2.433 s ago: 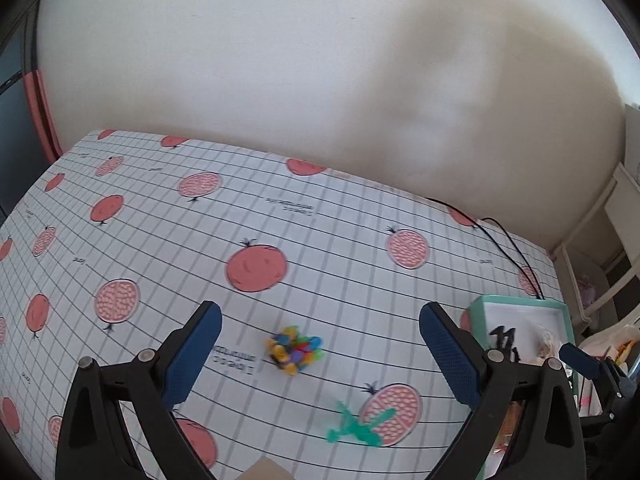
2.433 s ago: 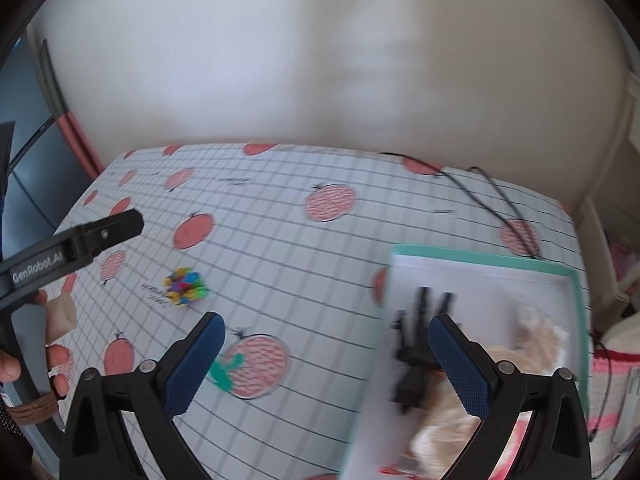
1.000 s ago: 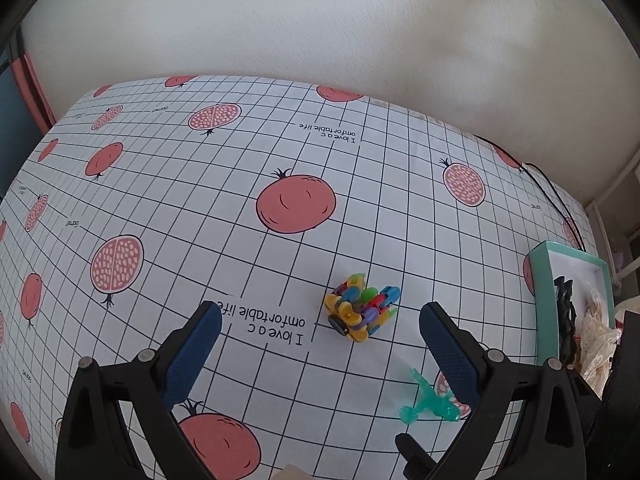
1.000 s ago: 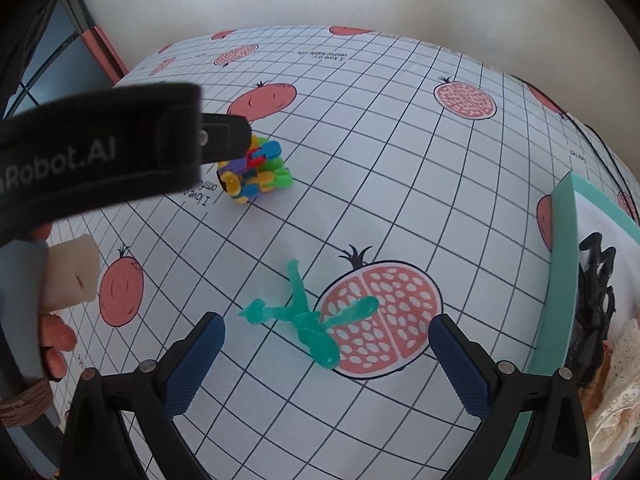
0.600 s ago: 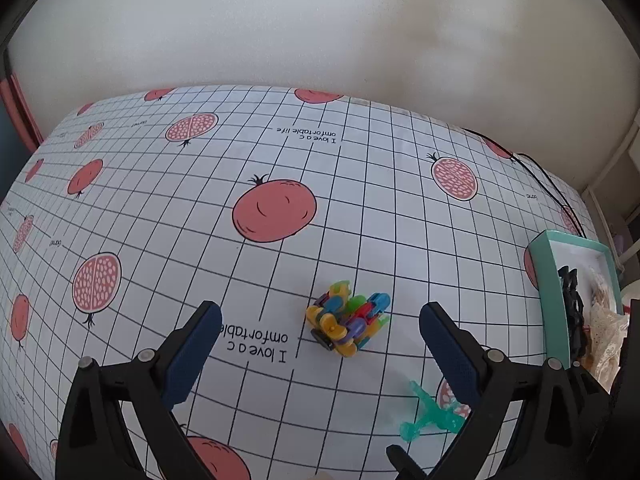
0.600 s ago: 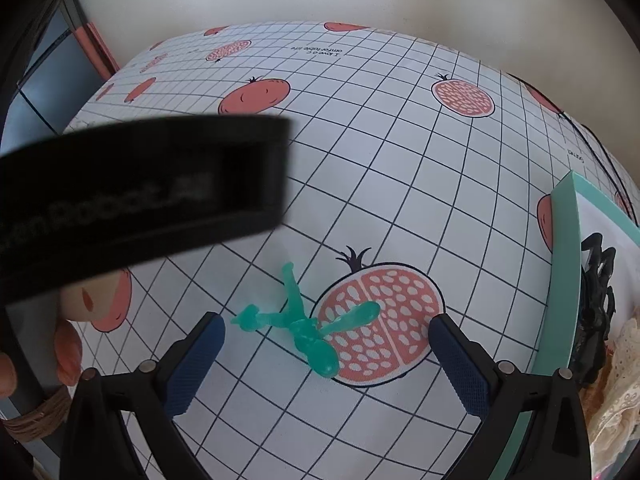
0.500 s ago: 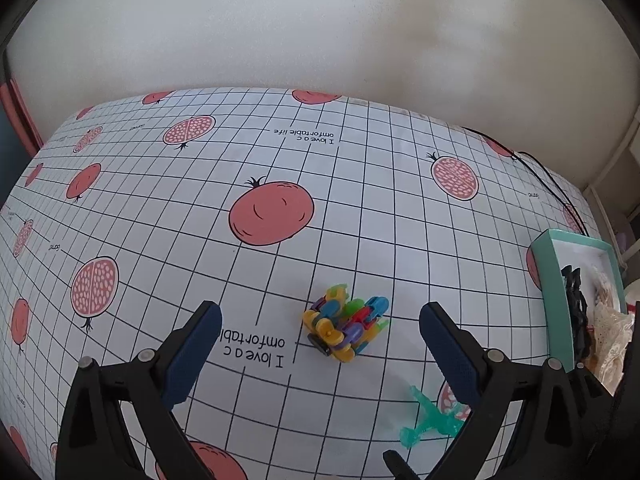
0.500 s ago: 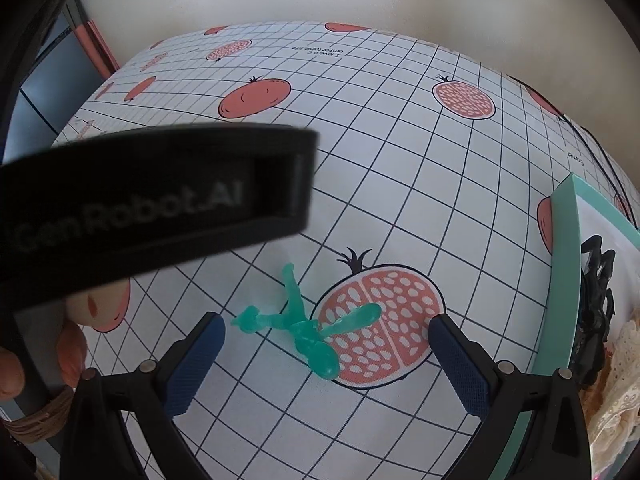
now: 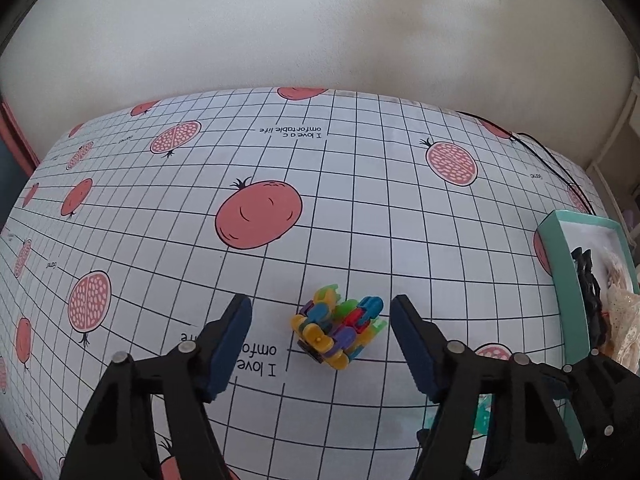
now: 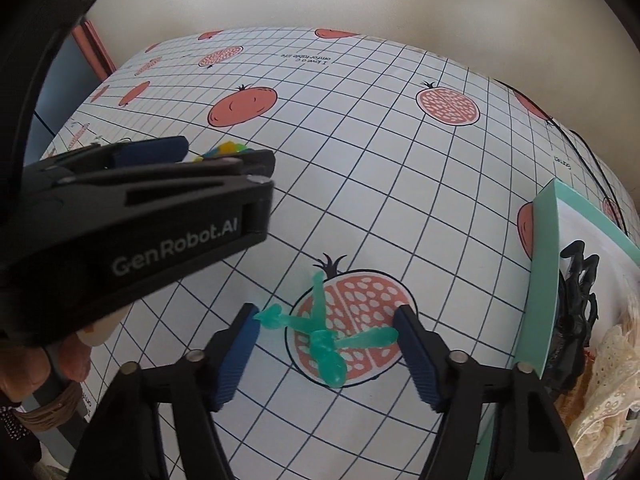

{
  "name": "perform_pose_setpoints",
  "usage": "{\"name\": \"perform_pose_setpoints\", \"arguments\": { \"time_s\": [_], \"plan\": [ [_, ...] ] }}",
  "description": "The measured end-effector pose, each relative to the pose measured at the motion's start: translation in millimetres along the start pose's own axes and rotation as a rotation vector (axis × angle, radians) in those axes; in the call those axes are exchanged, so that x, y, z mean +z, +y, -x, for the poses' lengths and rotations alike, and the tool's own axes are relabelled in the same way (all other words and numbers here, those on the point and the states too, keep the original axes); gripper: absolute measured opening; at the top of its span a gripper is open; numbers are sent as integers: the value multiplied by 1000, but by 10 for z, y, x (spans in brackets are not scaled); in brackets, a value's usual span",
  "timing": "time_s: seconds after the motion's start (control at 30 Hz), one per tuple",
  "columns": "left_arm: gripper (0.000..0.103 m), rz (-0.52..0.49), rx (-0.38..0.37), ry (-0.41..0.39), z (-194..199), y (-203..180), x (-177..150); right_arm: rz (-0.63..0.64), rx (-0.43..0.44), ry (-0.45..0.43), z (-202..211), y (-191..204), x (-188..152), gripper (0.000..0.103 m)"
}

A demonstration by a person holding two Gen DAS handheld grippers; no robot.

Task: Organize objects
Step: 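Grasp the block toy with the left tool while the right tool grasps the green figure, then lift and carry the block toy and green figure over the tray with both tools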

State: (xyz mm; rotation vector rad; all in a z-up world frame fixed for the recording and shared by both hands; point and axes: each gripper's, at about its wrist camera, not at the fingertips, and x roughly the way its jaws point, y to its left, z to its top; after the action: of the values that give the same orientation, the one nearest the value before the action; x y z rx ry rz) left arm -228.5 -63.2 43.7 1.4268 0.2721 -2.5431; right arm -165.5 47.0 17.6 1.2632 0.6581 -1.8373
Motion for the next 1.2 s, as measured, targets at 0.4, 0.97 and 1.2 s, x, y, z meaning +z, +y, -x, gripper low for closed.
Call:
{"name": "perform_pose_setpoints", "arguments": {
  "time_s": [0.4, 0.97, 1.2],
  "plan": [
    [46, 7, -20, 4, -11, -29, -15, -2, 11, -8, 14, 19, -16, 61],
    [31, 14, -32, 4, 94, -58, 67, -51, 18, -47, 228, -184, 16, 61],
    [30, 24, -34, -5, 156, -47, 99, -88, 16, -77, 348, -320, 32, 61]
  ]
}}
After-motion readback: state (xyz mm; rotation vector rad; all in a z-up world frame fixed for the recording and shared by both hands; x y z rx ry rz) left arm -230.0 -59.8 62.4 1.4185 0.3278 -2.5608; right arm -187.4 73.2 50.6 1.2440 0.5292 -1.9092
